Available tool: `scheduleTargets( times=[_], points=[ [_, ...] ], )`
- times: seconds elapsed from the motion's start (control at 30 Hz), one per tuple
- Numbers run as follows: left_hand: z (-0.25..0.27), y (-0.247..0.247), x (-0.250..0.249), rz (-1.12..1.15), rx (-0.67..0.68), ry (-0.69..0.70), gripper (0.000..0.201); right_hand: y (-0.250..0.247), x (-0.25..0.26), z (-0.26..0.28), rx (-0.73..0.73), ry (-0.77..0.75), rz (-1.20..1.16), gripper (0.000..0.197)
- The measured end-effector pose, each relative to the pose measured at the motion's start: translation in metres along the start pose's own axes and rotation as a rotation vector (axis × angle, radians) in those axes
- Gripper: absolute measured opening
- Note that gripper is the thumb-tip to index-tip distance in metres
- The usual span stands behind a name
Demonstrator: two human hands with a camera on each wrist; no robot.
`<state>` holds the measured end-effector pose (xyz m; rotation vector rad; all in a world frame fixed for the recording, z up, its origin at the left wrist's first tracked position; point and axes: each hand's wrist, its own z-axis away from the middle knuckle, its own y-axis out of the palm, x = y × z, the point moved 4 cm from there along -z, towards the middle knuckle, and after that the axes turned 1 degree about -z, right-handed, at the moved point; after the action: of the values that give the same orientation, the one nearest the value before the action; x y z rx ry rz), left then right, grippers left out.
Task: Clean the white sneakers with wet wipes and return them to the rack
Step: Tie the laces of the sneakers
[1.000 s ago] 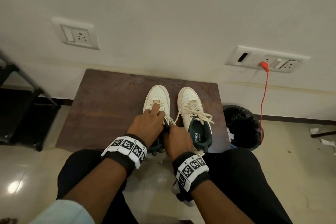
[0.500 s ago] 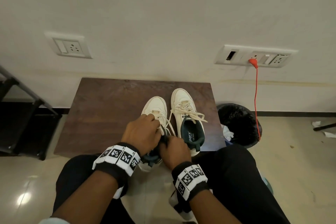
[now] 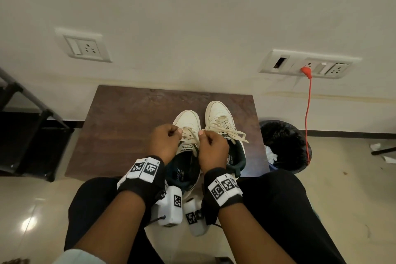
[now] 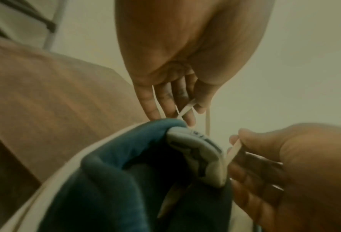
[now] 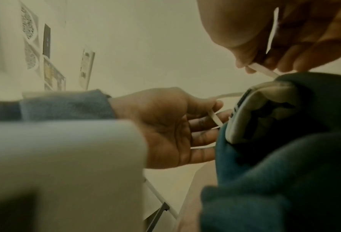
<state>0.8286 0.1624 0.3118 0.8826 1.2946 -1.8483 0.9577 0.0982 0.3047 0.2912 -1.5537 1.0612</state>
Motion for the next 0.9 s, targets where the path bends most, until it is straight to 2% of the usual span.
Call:
scheduleTargets(
  times=[0.1,0.2,0.3,0.4,0.53,0.67,0.83,0.9],
  points=[
    [0.001,-0.004,0.009,0.363,-0.048,-0.147,0.019,0.003,0.004,-0.005,0.017,0.006,-0.027,0.025],
    [0.005,-0.008,0.020,0.640,-0.119,-0.285,0.022,-0.005,-0.008,-0.010,-0.037,0.074,0.000,0.028],
    [0.006,-0.015,0.030,0.792,-0.204,-0.347,0.024,-0.012,-0.013,-0.015,-0.079,0.054,0.050,0.030],
    [0.008,-0.013,0.035,0.869,-0.199,-0.374,0.023,-0.007,-0.016,-0.019,-0.057,0.083,-0.013,0.026],
    [0.008,-0.018,0.025,0.932,-0.125,-0.289,0.024,-0.005,-0.004,-0.018,0.029,0.162,-0.287,0.019],
    [0.006,-0.019,-0.001,1.013,-0.023,-0.174,0.024,-0.013,0.027,-0.022,0.167,0.087,-0.457,0.020],
    [0.005,-0.020,-0.034,1.134,0.092,-0.062,0.022,-0.008,0.039,-0.021,0.273,0.068,-0.448,0.023],
    [0.002,-0.030,-0.051,1.072,0.094,0.029,0.026,-0.008,0.040,-0.021,0.272,0.017,-0.389,0.021]
  ],
)
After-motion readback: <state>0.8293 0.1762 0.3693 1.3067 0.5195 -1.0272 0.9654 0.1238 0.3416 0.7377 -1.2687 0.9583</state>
